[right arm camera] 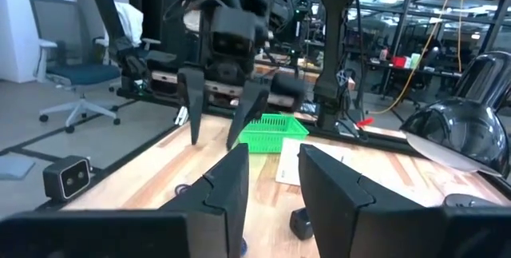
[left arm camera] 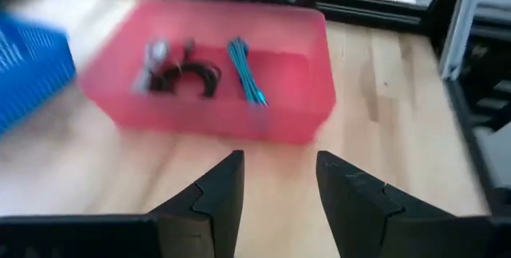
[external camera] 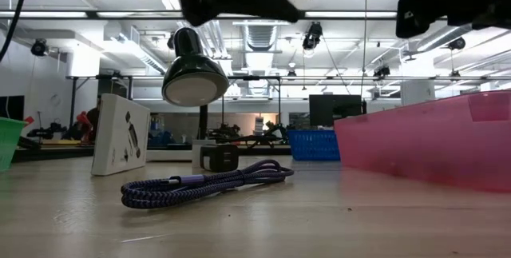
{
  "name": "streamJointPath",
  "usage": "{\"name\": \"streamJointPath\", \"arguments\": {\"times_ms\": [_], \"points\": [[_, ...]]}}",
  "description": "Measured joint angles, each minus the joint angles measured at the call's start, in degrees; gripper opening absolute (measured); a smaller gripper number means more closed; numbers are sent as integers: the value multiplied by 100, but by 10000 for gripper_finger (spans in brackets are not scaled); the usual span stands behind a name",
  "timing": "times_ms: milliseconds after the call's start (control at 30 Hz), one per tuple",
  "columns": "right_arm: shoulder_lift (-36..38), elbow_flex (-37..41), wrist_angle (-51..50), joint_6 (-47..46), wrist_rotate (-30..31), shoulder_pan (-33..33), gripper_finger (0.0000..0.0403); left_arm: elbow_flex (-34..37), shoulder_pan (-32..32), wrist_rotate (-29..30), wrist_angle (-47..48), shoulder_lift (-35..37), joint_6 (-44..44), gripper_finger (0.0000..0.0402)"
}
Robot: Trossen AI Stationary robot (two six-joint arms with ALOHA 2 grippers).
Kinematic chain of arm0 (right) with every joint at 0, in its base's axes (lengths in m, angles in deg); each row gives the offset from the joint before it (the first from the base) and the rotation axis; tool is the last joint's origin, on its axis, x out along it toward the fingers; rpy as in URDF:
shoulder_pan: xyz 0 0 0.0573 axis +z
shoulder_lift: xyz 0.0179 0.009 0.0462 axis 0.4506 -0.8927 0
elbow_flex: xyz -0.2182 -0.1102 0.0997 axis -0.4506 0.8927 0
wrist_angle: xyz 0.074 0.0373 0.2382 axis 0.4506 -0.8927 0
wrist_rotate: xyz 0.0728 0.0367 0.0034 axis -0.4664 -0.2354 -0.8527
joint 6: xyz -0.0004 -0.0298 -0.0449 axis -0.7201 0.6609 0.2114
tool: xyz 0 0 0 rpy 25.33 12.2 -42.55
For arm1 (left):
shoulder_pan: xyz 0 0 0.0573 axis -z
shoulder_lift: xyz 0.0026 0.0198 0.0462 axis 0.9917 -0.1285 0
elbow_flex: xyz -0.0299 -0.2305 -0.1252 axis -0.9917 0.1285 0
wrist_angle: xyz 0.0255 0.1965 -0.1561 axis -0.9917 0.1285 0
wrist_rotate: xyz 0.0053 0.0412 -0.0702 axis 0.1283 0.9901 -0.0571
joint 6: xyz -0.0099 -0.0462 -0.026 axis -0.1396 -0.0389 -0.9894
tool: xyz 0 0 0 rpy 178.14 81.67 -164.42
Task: Pick and place items into bin
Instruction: Put the purple charger cable into the pink bin
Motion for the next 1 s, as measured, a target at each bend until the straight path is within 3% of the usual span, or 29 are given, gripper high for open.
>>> {"name": "streamJointPath", "arguments": {"times_ms": [233,433,700,1000], "points": [[0,-68,-1,2,0,0,100,-10,-2,-638,754,0,-2334,142],[0,-79,-2,2,0,0,92,-17,-1,-940,1147,0,-3537,142],[0,-77,-13,126,2,0,94,-15,-2,-1128,1191,-21,-4255,142],[0,-61,-50,477,2,0,100,-66,-2,-1405,1895,-87,-5025,130]]}}
